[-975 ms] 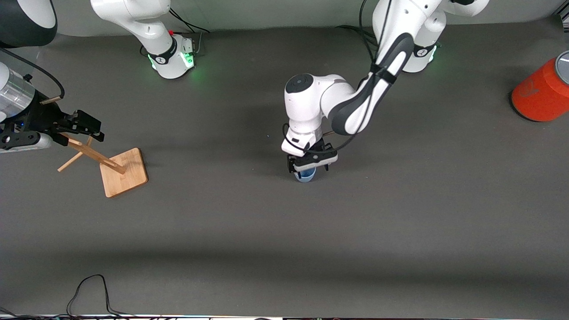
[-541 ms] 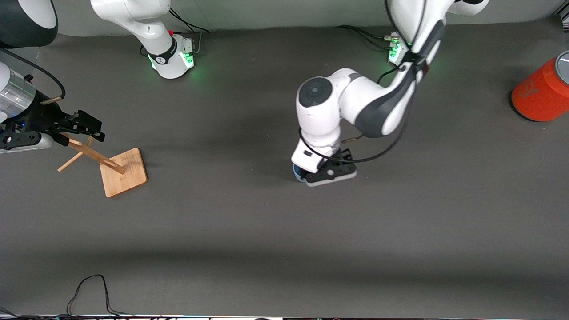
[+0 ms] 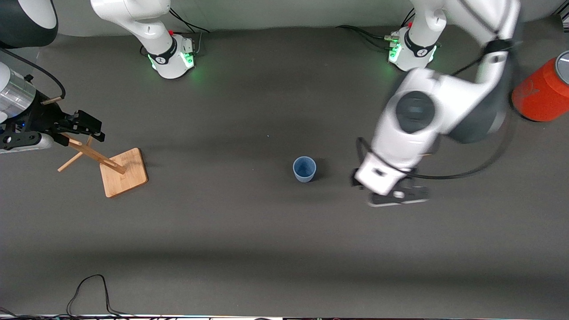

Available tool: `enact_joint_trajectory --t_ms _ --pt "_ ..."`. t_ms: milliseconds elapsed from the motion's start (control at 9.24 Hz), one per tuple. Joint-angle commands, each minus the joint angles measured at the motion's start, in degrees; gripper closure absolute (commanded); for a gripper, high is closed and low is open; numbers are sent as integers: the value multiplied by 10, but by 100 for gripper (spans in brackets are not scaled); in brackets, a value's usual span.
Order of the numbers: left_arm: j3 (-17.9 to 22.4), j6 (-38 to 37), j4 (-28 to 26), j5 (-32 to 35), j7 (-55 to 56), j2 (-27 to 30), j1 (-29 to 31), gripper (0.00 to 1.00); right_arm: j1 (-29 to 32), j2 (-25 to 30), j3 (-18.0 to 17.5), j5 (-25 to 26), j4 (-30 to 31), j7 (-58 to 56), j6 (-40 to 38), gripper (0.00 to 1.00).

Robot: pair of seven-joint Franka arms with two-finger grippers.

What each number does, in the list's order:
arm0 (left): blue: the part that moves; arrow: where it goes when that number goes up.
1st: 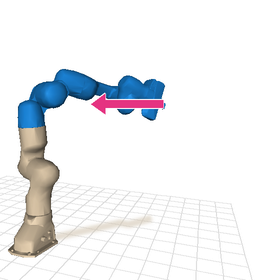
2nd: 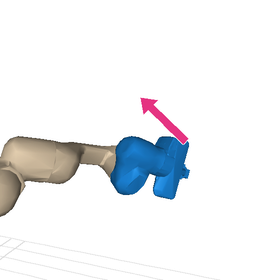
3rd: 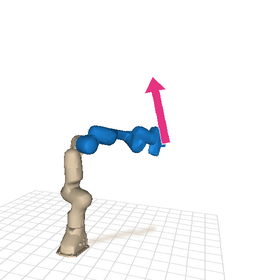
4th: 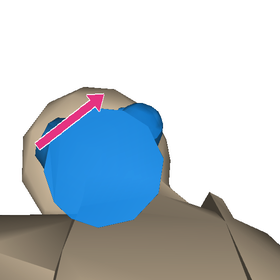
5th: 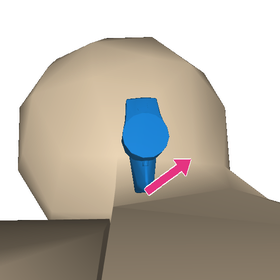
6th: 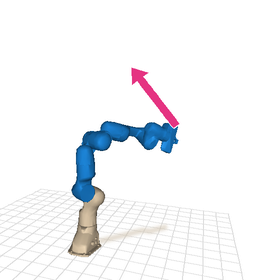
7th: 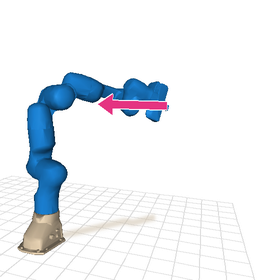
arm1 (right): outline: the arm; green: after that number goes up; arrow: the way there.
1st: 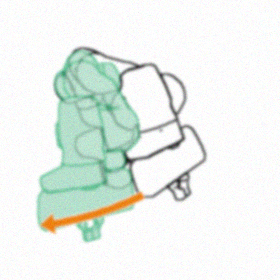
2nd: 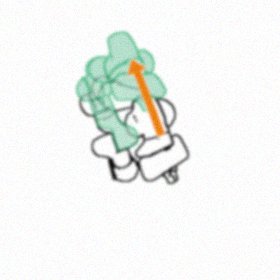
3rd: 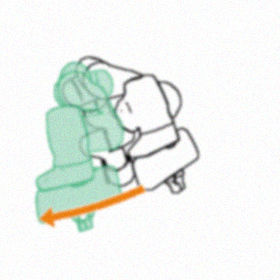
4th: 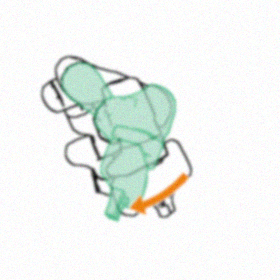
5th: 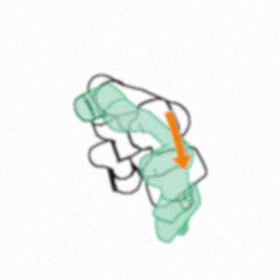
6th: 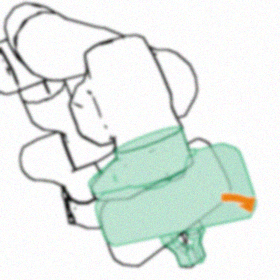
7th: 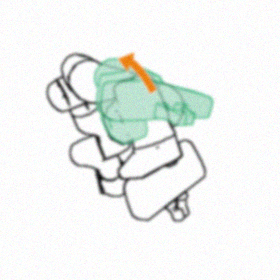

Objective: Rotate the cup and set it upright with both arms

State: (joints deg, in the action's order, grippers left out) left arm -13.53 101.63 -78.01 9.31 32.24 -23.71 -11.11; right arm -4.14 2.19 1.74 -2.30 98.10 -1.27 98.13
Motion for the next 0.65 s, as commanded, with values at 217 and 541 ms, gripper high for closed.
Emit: enact_joint_trajectory --t_ms 217,541 --pt "0 -129 14 -44 -24 67 81 0 5 1 -4 -6 1 -11 7 0" --pt "2 -144 -86 -69 -162 186 187 0 4 1 -3 -5 1 -11 7 0"
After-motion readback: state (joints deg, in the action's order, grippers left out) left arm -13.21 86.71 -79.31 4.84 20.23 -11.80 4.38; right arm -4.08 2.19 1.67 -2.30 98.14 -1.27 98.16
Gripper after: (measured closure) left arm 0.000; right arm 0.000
